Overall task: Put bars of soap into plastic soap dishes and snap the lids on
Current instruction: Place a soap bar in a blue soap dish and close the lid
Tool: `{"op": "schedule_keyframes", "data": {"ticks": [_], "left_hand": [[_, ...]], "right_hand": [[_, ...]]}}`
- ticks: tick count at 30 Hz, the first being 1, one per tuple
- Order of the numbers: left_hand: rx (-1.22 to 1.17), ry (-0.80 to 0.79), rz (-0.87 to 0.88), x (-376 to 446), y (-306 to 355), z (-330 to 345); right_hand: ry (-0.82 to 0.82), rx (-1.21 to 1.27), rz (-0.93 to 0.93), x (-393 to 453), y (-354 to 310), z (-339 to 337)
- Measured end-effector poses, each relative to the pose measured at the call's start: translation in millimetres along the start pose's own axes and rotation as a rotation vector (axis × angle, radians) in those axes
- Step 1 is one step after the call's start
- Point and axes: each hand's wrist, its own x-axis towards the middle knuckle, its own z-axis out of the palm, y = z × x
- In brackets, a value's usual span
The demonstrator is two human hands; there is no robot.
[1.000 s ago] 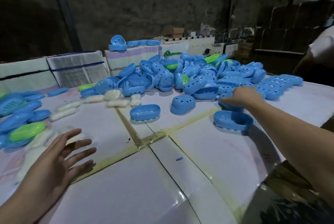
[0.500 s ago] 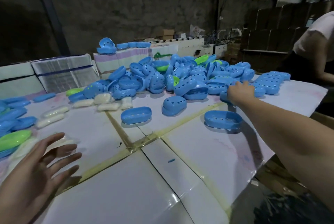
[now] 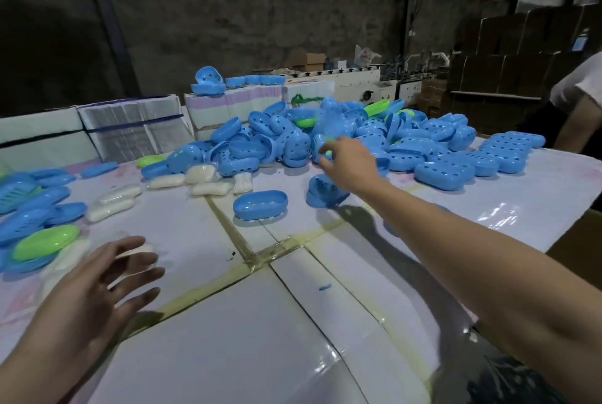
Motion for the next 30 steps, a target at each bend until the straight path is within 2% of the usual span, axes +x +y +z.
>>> {"op": "schedule_keyframes", "data": {"ticks": [3, 8, 10, 16, 20, 22, 26, 28, 30], "left_hand": [[0.007, 0.034, -0.032, -12, 12, 16], [0.063, 0.120, -0.040, -22, 22, 24], [0.106, 0.156, -0.032, -23, 24, 24], [0.264, 0.226, -0.011, -19, 30, 14], [0.745, 0.280, 0.134, -15, 27, -4], [0.875, 0.284, 0.181, -13, 28, -12], [0.964, 0.407, 0.156, -7, 39, -35], [1.124, 0.484, 0.120, 0, 48, -57], [1.355, 0.558, -0.002, 8, 58, -84]], "right_hand": [[-0.067, 0.293, -0.101, -16, -68, 13], [-0.338, 0.712, -0.181, -51, -173, 38], [-0.393, 0.817, -0.188, -68, -202, 52], [-0.456, 0.695, -0.366, -113, -213, 95], [-0.456, 0.707, -0.401, -108, -209, 94], [-0.454, 0.697, -0.424, -108, -209, 92], [-0.475, 0.688, -0.492, -112, -212, 93], [-0.465, 0.674, -0.534, -114, -214, 94], [-0.448, 0.661, -0.563, -117, -216, 95]]}}
